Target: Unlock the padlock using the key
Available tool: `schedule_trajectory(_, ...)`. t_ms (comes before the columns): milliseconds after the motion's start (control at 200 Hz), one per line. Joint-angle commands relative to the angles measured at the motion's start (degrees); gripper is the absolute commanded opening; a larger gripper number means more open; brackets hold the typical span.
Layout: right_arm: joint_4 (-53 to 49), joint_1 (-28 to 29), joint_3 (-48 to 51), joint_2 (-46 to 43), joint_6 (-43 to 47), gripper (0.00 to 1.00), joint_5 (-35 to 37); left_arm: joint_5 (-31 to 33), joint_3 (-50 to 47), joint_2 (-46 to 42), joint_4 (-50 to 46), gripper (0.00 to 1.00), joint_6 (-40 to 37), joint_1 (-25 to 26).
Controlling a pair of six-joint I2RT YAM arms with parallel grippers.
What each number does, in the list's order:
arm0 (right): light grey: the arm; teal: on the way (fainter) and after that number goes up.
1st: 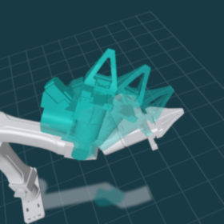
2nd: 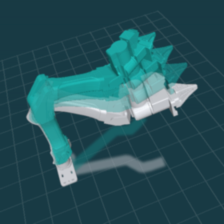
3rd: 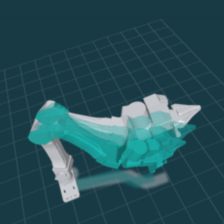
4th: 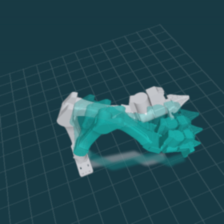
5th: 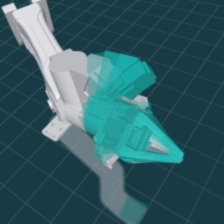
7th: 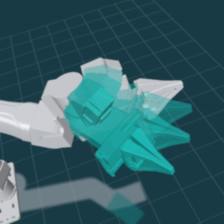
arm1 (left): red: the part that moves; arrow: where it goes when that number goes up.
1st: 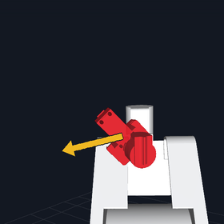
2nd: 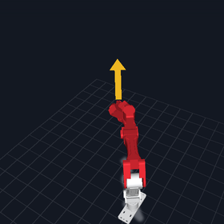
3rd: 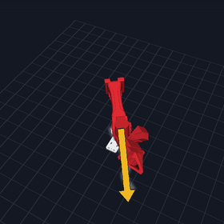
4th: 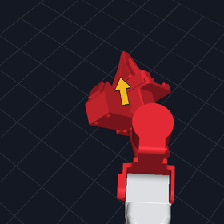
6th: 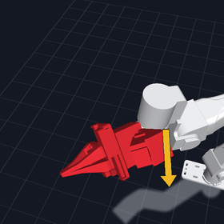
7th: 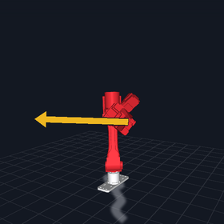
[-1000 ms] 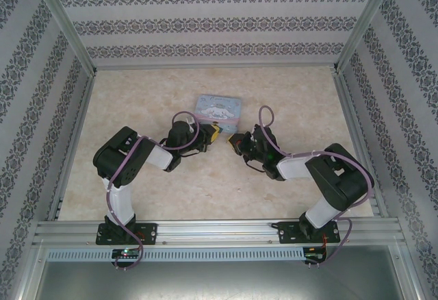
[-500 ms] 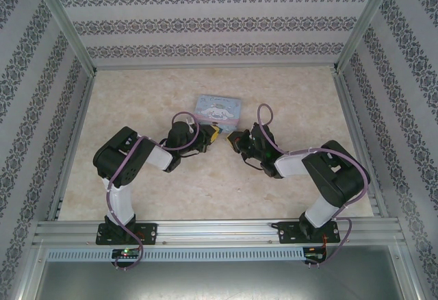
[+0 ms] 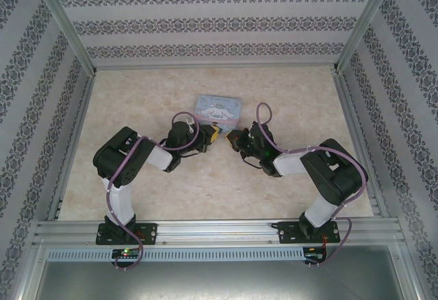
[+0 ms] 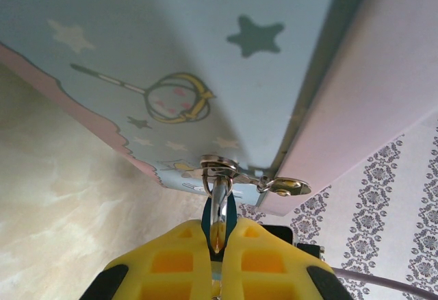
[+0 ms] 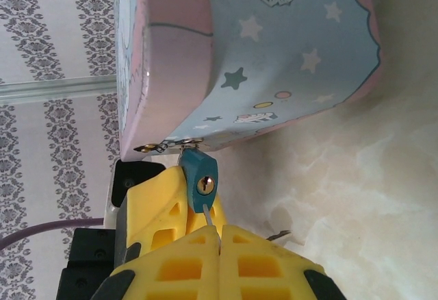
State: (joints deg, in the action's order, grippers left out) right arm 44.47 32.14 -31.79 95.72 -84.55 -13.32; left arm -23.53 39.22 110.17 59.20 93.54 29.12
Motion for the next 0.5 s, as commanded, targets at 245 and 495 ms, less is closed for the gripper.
schedule_trajectory(245,2.0,0.1,-1.9,1.7,-0.7,0.00,0.3,0.3,0.2,-1.4,4.2,0.00,0.2,0.2)
schedule_trajectory(495,2.2,-0.3,-2.4,2.1,-0.8,0.00,0.0,0.2,0.2,-1.4,4.2,0.00,0.1,0.3)
